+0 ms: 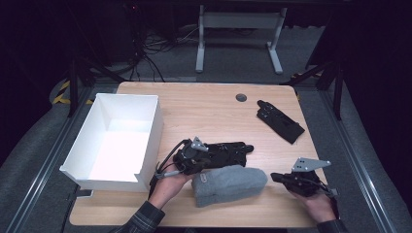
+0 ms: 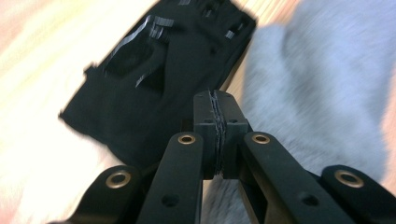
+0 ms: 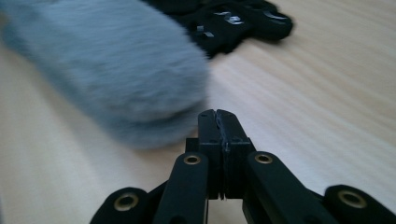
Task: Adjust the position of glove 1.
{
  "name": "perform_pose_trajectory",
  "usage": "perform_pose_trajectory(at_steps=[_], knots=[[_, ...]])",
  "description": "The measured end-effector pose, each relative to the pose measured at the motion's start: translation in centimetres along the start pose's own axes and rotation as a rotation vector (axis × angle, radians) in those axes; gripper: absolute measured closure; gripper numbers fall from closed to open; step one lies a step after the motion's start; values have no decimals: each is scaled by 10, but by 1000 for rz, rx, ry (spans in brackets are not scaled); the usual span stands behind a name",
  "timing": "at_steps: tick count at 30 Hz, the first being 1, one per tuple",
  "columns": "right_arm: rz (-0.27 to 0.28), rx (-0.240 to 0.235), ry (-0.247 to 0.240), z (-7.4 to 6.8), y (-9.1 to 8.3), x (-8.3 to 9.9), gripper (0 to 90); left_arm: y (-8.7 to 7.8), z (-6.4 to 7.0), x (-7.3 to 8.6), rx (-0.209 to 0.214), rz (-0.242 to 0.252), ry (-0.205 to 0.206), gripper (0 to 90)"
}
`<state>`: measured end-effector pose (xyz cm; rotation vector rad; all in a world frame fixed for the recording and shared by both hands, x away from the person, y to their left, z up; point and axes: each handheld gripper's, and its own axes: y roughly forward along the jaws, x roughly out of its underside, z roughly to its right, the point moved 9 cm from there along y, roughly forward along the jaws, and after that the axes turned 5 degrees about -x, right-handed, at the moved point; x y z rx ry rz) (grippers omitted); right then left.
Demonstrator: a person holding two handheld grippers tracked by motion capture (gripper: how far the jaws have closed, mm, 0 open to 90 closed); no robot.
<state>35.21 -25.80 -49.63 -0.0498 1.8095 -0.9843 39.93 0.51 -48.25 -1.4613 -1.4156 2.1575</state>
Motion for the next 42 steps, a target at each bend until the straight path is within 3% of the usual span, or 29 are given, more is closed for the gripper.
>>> perform_pose_trajectory(at_steps=[4, 8, 12, 17, 23, 26, 28, 30, 36, 38, 42], knots=[[-12, -82, -20, -27, 1, 5, 900, 6, 1, 13, 33, -25, -29, 888], [-58, -159, -64, -52, 17, 6, 900, 9, 8, 17, 56, -37, -28, 888], [-88, -168, -83, -56, 29, 4, 900, 11, 17, 17, 84, -34, -21, 888], [-87, -134, -68, -41, 31, 1, 900, 13, 32, 15, 127, -31, -4, 886], [-108, -45, -60, -13, 32, 0, 900, 18, 54, 12, 167, -27, 38, 848], [-109, -27, -53, -6, 31, 0, 900, 20, 56, 12, 163, -26, 51, 779], [-98, -14, -46, -1, 29, 0, 900, 18, 49, 9, 136, -5, 39, 727], [-82, 10, -40, 6, 25, -1, 821, 13, 40, 3, 131, 36, 2, 636], [-56, 103, 22, 32, 17, -2, 561, 9, 45, -16, 185, 104, 0, 328], [-47, 129, 38, 40, 17, -2, 492, 14, 51, -18, 211, 97, -2, 266], [-50, 159, 52, 48, 18, -1, 423, 22, 57, -21, 206, 91, 0, 188]])
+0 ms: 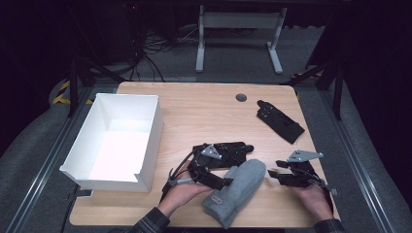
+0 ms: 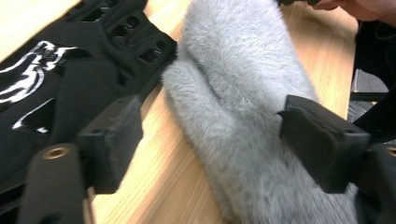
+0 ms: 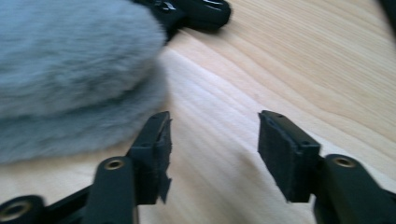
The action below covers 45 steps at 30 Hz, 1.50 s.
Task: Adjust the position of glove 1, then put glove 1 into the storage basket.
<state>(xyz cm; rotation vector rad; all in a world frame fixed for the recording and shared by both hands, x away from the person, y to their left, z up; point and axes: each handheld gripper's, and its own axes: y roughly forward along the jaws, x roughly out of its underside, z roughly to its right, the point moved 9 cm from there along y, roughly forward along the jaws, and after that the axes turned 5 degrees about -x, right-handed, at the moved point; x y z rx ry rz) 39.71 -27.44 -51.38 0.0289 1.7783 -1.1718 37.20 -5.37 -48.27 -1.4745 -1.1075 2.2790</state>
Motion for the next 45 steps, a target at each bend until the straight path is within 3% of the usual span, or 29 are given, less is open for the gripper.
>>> perform_pose_trajectory(at_steps=[9, 13, 18, 26, 35, 41, 45], knots=[[-16, 27, -8, 6, 7, 3, 318, 22, 9, 10, -18, -47, 9, 124], [-20, 22, -7, 6, 9, 5, 287, 29, 11, 15, -33, -78, 49, 118], [-26, 24, -22, 5, 11, 7, 256, 33, 13, 16, -30, -96, 69, 154], [-8, 30, -24, 8, 12, 8, 201, 40, 19, 20, 43, -151, 78, 312], [8, 24, -23, 8, 13, 9, 194, 42, 24, 21, 132, -172, 48, 565], [19, 29, -30, 9, 13, 9, 187, 38, 24, 18, 120, -150, 44, 724], [23, 34, -25, 10, 13, 9, 169, 29, 22, 15, 145, -131, 28, 782]])
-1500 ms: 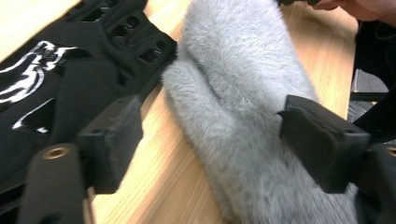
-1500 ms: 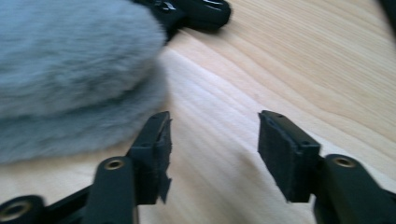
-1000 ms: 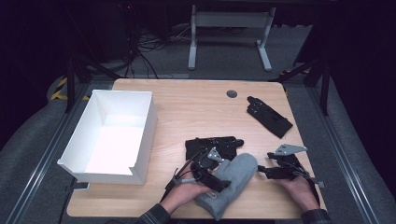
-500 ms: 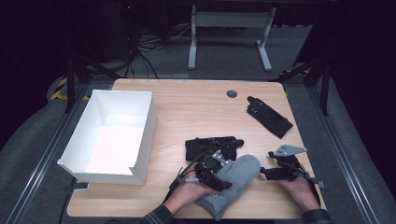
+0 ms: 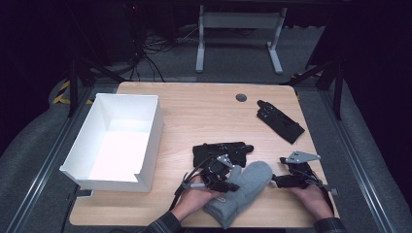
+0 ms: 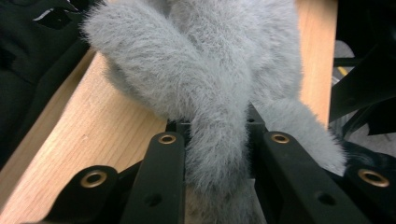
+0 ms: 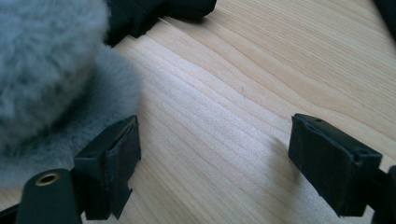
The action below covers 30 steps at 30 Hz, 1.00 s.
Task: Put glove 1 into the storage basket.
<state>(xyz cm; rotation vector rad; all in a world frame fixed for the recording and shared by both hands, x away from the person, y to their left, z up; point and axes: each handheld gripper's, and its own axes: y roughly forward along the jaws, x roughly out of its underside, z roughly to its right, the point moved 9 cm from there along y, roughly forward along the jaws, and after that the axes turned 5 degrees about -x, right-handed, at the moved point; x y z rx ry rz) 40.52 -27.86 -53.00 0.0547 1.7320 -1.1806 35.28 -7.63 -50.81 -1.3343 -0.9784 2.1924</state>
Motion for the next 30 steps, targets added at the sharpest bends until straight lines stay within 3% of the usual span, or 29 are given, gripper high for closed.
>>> perform_pose_trajectory(at_steps=[10, 30], knots=[[-1, 1, 2, 0, 0, 0, 164, -27, 8, -9, 47, 55, -5, 801], [0, 3, 3, 0, 1, 0, 162, -93, -10, -28, -30, 193, -19, 816]])
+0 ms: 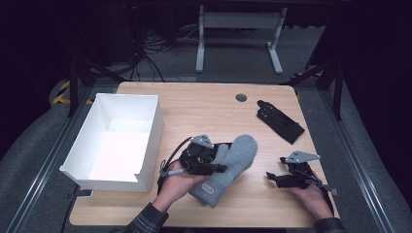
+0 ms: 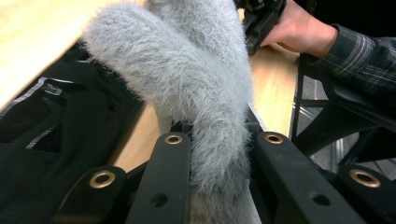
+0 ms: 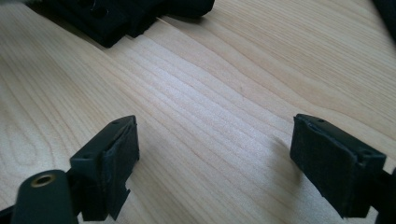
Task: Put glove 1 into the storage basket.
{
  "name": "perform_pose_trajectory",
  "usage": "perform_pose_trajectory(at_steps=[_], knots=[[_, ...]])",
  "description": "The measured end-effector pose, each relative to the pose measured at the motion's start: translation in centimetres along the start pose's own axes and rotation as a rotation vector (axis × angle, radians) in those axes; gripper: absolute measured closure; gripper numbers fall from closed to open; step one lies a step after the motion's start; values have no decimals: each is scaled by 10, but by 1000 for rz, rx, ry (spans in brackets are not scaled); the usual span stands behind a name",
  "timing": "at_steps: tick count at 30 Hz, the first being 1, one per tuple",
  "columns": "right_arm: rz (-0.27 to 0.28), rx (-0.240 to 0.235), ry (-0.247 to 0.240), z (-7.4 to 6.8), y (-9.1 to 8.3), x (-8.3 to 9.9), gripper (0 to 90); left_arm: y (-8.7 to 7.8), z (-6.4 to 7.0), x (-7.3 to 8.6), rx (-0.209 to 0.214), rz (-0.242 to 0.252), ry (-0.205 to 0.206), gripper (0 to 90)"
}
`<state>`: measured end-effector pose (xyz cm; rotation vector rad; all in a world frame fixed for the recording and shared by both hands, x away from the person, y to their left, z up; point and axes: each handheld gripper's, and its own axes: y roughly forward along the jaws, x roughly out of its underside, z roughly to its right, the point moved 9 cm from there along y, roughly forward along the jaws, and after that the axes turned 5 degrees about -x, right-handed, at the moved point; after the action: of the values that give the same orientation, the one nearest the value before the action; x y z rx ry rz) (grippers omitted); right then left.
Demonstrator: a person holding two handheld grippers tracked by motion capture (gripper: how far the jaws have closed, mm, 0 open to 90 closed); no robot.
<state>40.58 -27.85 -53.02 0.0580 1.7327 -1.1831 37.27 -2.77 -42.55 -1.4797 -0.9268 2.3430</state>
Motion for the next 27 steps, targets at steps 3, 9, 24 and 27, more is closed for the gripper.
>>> perform_pose_trajectory(at_steps=[3, 9, 24, 27], knots=[[0, 1, 0, 0, 0, 0, 161, -9, -3, -5, -16, 18, 4, 818], [0, 1, 0, 0, 0, 0, 161, -11, -8, -2, -14, 6, -14, 817], [0, 1, 1, 0, 0, 0, 161, 27, -40, 33, -63, -166, -26, 527], [0, 1, 0, 0, 0, 0, 161, 38, -45, 43, -130, -232, 1, 329]])
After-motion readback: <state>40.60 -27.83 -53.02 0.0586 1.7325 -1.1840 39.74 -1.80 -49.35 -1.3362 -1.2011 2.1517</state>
